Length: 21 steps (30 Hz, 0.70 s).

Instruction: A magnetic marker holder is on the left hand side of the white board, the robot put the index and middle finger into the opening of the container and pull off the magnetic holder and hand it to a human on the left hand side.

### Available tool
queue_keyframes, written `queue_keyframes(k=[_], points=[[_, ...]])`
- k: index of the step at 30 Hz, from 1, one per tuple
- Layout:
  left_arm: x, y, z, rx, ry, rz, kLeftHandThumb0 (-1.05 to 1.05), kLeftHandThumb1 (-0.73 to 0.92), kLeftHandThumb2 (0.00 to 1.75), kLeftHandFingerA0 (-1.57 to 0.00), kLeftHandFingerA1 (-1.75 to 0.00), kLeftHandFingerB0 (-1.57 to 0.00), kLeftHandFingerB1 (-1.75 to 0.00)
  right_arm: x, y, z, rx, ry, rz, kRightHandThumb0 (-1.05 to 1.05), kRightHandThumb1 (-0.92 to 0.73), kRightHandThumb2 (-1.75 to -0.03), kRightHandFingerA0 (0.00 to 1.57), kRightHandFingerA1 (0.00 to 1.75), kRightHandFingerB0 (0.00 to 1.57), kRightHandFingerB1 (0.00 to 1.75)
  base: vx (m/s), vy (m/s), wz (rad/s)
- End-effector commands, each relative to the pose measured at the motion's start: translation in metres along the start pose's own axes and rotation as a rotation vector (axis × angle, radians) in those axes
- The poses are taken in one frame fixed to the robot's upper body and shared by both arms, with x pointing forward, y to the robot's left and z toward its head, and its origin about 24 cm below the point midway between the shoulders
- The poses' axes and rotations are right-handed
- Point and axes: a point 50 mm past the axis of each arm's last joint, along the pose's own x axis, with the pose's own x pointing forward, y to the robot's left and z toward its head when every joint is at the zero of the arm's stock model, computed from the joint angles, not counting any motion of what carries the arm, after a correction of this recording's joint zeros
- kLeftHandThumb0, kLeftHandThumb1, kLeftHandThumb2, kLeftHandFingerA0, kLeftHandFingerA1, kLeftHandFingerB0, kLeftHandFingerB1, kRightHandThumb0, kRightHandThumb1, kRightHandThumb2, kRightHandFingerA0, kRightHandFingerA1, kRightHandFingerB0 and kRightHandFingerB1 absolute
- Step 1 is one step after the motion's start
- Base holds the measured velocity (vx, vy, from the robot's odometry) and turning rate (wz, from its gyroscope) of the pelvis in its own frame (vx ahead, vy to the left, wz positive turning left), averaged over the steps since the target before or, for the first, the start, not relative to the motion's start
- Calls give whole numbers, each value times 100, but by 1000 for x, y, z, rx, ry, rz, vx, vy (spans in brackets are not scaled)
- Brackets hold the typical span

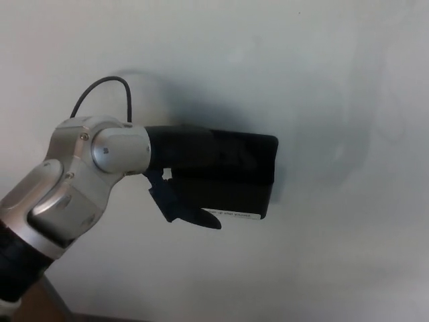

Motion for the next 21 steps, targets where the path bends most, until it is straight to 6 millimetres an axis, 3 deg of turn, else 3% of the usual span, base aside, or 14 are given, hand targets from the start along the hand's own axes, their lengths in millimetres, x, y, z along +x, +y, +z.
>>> queue_keyframes(k=[1, 2, 7, 8, 12, 13, 16, 21], points=[[6, 9, 13, 85, 37, 10, -40, 19, 90, -2, -48, 0, -48, 0, -5, 1, 0, -7, -22, -62, -81, -64, 60, 50, 60, 46, 0, 0, 0], [9, 9, 17, 94, 35, 1, -93, 53, 93, -21, -45, -8, -25, 1, -5, 1, 5, -8, -23, -62, -81, -64, 60, 50, 60, 45, 0, 0, 0], [18, 6, 23, 131, 48, -41, -94, 53, 94, -19, -44, -5, -22, 1, -5, 2, 0, -12, -21, -63, -81, -64, 61, 49, 61, 45, 0, 0, 0], [21, 4, 25, 137, 62, -53, -100, 57, 96, -29, -47, -4, -19, 1, -5, 2, -6, -15, -23, -62, -82, -65, 61, 49, 60, 46, 0, 0, 0], [28, 1, 27, 165, 80, -69, -105, 58, 96, -36, -47, -7, -18, 3, -5, 4, -2, -18, -21, -63, -81, -65, 62, 50, 60, 46, 0, 0, 0], [29, 1, 28, 185, 99, -81, -105, 59, 97, -55, -56, -9, -17, 3, -5, 4, -16, -16, -16, -64, -82, -65, 63, 50, 60, 46, 0, 0, 0], [32, 0, 28, 217, 134, -97, -96, 52, 96, -49, -56, -7, -20, 5, -4, 5, -23, -19, -15, -64, -83, -65, 67, 52, 61, 46, 0, 0, 0], [33, 0, 24, 238, 162, -124, -105, 56, 95, -55, -55, -8, -18, 6, -4, 6, -34, -24, -11, -65, -83, -65, 69, 52, 61, 47, 0, 0, 0]])
